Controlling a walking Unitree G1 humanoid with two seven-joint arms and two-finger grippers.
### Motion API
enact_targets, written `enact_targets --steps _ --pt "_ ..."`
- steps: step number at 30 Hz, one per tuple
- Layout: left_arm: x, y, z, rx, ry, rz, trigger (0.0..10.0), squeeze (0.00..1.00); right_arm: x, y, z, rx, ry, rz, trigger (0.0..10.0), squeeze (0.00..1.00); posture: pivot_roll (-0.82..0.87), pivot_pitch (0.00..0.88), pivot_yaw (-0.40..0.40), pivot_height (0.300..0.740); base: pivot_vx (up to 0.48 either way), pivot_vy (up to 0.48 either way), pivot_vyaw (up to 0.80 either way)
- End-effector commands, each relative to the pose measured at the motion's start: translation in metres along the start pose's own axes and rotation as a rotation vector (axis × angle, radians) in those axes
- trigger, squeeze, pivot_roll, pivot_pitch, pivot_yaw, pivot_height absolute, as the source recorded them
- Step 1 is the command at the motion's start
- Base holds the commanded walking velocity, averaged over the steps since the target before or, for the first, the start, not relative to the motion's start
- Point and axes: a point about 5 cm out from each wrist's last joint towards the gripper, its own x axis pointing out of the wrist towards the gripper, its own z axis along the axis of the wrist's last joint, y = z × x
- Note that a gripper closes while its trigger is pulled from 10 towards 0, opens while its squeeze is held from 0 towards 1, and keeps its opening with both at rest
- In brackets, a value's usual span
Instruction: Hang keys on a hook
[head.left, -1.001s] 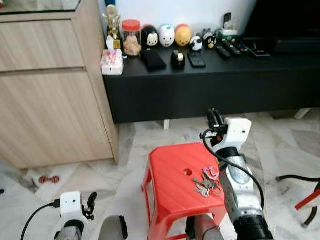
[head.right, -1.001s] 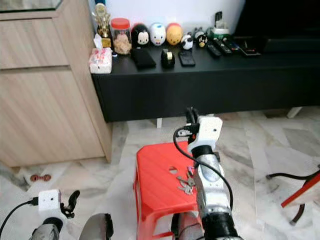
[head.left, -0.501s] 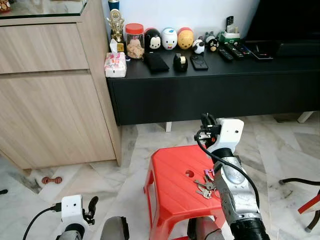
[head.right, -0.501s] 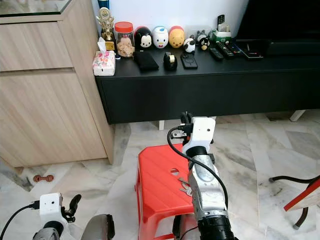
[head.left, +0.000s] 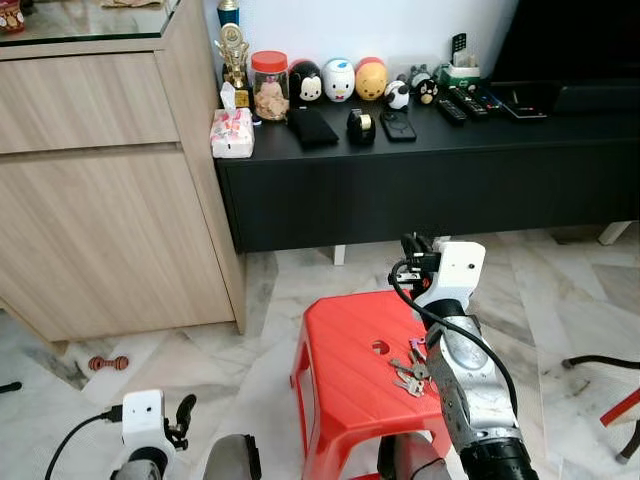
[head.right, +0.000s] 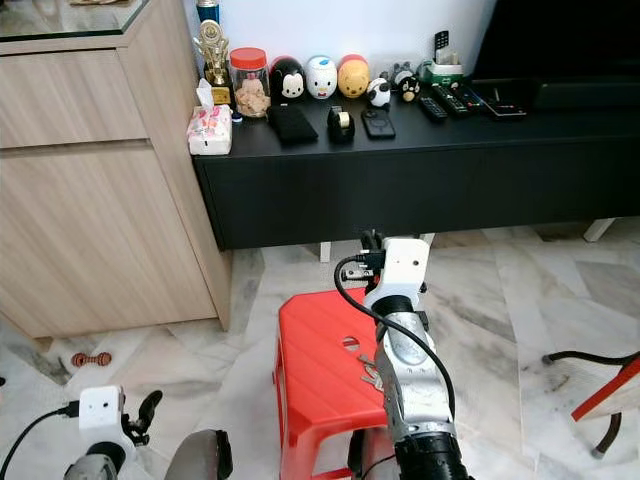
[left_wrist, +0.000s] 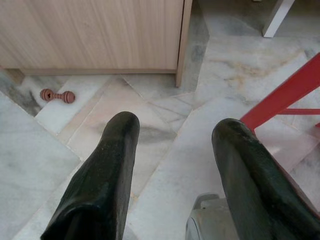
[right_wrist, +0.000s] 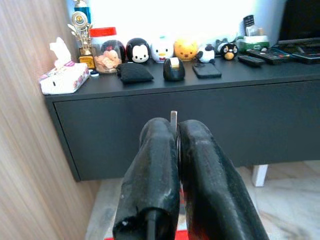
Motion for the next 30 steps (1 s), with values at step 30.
enact_targets --steps 30 --pt "0.018 0.017 0.056 0.026 -0.201 -0.003 10.0 0.00 0.004 0.013 -0.009 -0.008 0.075 0.056 10.0 0.00 0.04 0.000 0.014 0.631 -0.155 0.000 0.00"
